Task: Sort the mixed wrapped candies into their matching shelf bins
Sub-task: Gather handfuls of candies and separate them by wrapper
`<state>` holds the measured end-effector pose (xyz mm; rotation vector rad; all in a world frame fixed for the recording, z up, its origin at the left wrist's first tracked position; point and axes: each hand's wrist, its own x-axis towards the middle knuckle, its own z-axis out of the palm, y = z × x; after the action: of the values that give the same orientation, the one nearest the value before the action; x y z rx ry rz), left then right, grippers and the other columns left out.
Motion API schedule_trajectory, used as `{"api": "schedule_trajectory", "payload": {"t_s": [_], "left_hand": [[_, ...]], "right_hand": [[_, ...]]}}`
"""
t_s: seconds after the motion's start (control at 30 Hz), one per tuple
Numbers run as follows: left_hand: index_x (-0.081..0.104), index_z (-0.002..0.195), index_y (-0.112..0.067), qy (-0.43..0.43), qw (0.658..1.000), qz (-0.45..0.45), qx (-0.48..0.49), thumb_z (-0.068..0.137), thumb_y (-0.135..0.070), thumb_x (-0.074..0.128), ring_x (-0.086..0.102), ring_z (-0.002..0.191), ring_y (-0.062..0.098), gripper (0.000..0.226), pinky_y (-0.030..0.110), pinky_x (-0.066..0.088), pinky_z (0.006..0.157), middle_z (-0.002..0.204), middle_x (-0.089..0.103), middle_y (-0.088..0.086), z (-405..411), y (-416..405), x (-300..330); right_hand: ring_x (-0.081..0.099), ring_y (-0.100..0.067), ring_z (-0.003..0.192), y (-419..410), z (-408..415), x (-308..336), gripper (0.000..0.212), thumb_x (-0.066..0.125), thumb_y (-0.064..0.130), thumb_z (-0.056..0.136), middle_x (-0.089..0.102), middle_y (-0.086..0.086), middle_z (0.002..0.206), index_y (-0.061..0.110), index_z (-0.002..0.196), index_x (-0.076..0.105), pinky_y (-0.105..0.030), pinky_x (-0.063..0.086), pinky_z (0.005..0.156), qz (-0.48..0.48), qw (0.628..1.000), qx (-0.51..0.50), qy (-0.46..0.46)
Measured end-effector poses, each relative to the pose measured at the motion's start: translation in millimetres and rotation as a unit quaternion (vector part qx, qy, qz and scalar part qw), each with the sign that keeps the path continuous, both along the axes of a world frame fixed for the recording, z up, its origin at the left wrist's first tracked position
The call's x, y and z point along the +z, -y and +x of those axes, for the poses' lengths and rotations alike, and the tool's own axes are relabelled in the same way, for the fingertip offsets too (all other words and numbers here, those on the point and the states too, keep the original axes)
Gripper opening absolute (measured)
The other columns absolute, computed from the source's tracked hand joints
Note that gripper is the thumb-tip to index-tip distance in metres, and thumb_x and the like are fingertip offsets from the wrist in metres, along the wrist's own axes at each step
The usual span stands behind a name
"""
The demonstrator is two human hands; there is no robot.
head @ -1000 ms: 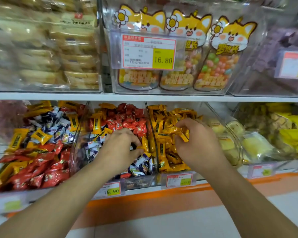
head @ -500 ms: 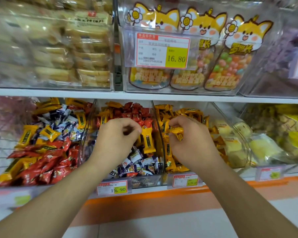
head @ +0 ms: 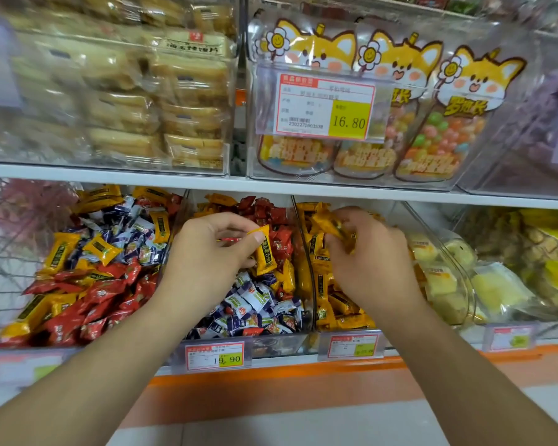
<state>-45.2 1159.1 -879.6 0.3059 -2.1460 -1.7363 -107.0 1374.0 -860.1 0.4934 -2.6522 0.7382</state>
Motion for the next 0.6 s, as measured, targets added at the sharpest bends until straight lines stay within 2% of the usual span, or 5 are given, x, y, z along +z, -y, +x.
{"api": "schedule_trajectory", "payload": {"t_s": [0.1, 0.2, 0.43, 0.53, 0.6], "left_hand": [[0.079, 0.086, -0.027, 0.014, 1.000, 0.003, -0.004, 0.089, -0.025, 0.079, 0.076, 0.069, 0.019, 0.004, 0.036, 0.064, 0.073, 0.097, 0.073, 0.001, 3.7, -2.3, 4.2], [0.079, 0.088, -0.026, 0.025, 1.000, 0.010, -0.006, 0.088, -0.029, 0.079, 0.075, 0.067, 0.023, 0.003, 0.046, 0.064, 0.073, 0.088, 0.077, -0.002, 6.0, -6.4, 7.4], [0.076, 0.096, -0.005, 0.029, 0.988, 0.144, -0.048, 0.089, -0.014, 0.077, 0.077, 0.085, 0.030, 0.012, 0.038, 0.065, 0.076, 0.084, 0.078, 0.014, 1.7, -24.6, 10.5], [0.076, 0.098, -0.013, 0.034, 0.995, 0.065, -0.068, 0.091, -0.019, 0.075, 0.076, 0.087, 0.017, 0.009, 0.030, 0.063, 0.080, 0.087, 0.078, 0.004, -3.7, -20.6, 4.2], [0.075, 0.099, -0.023, 0.047, 0.994, -0.049, -0.084, 0.089, -0.022, 0.078, 0.073, 0.088, 0.006, 0.010, 0.022, 0.060, 0.082, 0.091, 0.076, -0.004, -8.7, -15.8, -3.8]], "right_hand": [[0.058, -0.032, 0.123, -15.6, -9.1, -1.6, 0.050, 0.069, 0.032, 0.097, 0.069, -0.007, 0.127, 0.018, 0.143, 0.058, -0.041, 0.049, 0.100, 0.056, 0.998, -0.027, 0.005], [0.050, -0.019, 0.133, -10.6, -2.1, 1.6, 0.054, 0.070, 0.038, 0.096, 0.062, 0.003, 0.138, 0.023, 0.146, 0.055, -0.033, 0.042, 0.107, 0.025, 0.998, 0.041, 0.028], [0.063, -0.004, 0.081, 16.5, 17.7, 2.3, 0.035, 0.074, 0.043, 0.092, 0.067, 0.019, 0.093, 0.039, 0.125, 0.064, -0.027, 0.053, 0.069, 0.019, 0.990, 0.129, 0.051], [0.064, -0.006, 0.066, 1.6, 6.7, 9.9, 0.027, 0.068, 0.034, 0.095, 0.071, 0.016, 0.095, 0.031, 0.122, 0.069, -0.031, 0.059, 0.065, 0.003, 0.997, 0.061, 0.043], [0.069, -0.019, 0.074, -11.7, -1.0, 11.8, 0.035, 0.063, 0.029, 0.095, 0.074, 0.003, 0.106, 0.027, 0.130, 0.067, -0.038, 0.062, 0.071, 0.034, 0.998, 0.004, 0.044]]}}
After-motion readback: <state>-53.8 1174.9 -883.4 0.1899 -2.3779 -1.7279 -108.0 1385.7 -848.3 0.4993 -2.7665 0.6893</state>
